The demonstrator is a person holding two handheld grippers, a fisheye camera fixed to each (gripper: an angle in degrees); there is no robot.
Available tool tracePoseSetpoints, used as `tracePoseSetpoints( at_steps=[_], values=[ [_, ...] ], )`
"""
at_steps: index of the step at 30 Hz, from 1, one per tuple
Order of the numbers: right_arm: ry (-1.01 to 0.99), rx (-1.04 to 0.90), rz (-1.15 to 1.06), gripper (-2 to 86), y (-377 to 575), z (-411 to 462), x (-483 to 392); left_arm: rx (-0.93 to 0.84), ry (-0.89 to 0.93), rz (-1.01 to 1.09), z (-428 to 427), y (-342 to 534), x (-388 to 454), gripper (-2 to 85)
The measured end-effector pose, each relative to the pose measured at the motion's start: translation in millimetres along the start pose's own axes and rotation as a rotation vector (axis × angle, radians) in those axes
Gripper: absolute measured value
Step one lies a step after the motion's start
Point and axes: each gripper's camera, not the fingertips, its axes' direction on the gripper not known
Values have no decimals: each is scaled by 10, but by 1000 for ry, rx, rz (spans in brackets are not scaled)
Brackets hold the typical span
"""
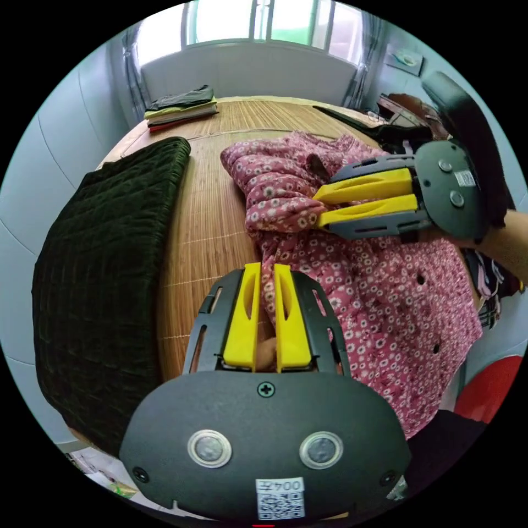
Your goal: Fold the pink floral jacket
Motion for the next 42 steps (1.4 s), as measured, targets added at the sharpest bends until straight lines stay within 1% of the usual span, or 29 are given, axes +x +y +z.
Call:
tracePoseSetpoints(
  at_steps=[2,3,5,6,8,9,11,13,14,16,17,21,22,24,31,33,36,38,40,42],
  values=[
    [-13,77,126,80,130,-358,178,28,-20,-25,-108,-4,-90,63],
    [-15,89,171,80,198,-448,243,33,-29,-40,-165,-4,-161,67],
    [-41,80,392,69,607,-766,570,38,-15,-82,-235,32,-292,68],
    [-65,72,460,62,754,-837,665,29,13,-111,-261,82,-384,64],
    [-180,20,751,30,1462,-1041,986,-10,66,-137,-270,197,-495,59],
    [-210,3,834,25,1670,-1080,1048,-48,97,-147,-261,305,-551,57],
    [-303,-91,1120,16,2518,-1216,1173,-111,166,-149,-223,506,-618,59],
    [-328,-152,1279,31,3106,-1363,1161,-200,289,-134,-137,799,-666,70],
    [-323,-180,1346,44,3438,-1479,1121,-225,316,-126,-111,866,-665,75],
    [-342,-239,1406,69,3852,-1602,1049,-319,391,-95,9,1112,-627,94],
    [-391,-261,1442,91,4088,-1643,1015,-337,403,-90,43,1172,-616,99],
    [-468,-296,1481,125,4563,-1635,956,-428,489,-132,321,1464,-612,119],
    [-506,-310,1482,132,4665,-1576,952,-441,537,-159,417,1507,-615,123],
    [-566,-303,1481,150,4765,-1483,957,-442,575,-200,547,1547,-627,128],
    [-643,-292,1381,179,4786,-1335,1078,-444,609,-243,889,1563,-690,140],
    [-664,-261,1395,180,4836,-1405,1115,-446,616,-247,959,1567,-710,141],
    [-765,-235,1372,171,4835,-1487,1142,-443,646,-279,1072,1590,-794,141],
    [-740,-293,1289,167,4740,-1500,1116,-446,645,-288,1141,1600,-857,138],
    [-746,-305,1286,158,4730,-1470,1138,-458,646,-268,1246,1589,-902,130],
    [-736,-352,1259,118,4712,-1453,1166,-482,661,-261,1347,1558,-902,118]
  ],
)
